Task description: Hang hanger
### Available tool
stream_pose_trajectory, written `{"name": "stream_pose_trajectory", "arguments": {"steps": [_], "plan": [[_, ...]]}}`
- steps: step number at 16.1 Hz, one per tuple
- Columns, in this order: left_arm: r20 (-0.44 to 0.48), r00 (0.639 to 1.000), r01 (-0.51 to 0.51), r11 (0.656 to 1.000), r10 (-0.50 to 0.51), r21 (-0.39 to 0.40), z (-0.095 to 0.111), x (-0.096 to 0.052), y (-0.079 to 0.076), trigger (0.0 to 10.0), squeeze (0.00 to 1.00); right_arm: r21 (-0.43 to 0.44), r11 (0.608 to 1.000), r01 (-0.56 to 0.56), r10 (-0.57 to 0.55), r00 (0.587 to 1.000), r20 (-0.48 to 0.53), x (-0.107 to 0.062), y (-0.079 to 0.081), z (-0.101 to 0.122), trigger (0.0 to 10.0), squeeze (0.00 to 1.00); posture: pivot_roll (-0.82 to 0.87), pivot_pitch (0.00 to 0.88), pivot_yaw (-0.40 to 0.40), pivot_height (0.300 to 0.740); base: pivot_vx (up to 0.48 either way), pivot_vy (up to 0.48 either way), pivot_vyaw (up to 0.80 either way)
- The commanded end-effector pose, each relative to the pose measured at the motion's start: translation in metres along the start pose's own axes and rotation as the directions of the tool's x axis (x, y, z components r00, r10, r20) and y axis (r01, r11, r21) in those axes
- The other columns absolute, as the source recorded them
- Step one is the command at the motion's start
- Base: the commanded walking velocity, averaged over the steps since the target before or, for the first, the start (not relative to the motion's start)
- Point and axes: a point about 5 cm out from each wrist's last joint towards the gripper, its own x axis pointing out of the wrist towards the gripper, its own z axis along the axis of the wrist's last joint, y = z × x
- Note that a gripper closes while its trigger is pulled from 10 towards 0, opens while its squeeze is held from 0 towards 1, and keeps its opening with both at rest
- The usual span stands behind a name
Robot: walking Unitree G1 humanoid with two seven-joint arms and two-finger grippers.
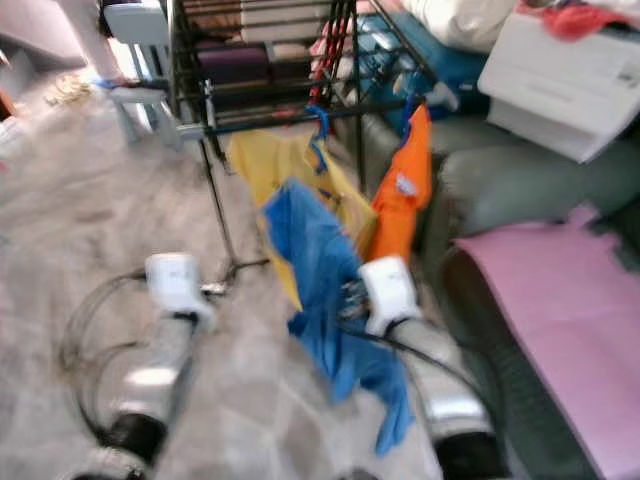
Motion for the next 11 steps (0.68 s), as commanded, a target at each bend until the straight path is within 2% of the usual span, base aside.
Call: {"name": "stream_pose_trajectory", "arguments": {"steps": [1,5,11], "plan": [[0.004,1.000,-0.022,0.999,0.022,0.025,0.003,0.000,0.011,10.0,0.00,-0.006,1.000,-0.012,0.012,0.998,0.055,0.003,0.006,0.013,10.0,0.00,-0.10,0.079,0.020,0.740,0.259,0.405,0.00],[-0.001,1.000,-0.012,1.000,0.012,0.029,0.001,-0.001,0.009,10.0,0.00,-0.008,1.000,-0.009,0.009,0.999,0.053,0.002,0.005,0.013,10.0,0.00,-0.10,0.085,0.023,0.740,0.286,0.384,0.00],[-0.011,1.000,0.027,0.999,-0.027,0.026,0.000,-0.002,0.001,10.0,0.00,-0.004,1.000,0.027,-0.027,0.998,0.058,0.002,-0.001,0.015,10.0,0.00,-0.10,0.086,0.023,0.740,0.457,0.000,0.00]]}}
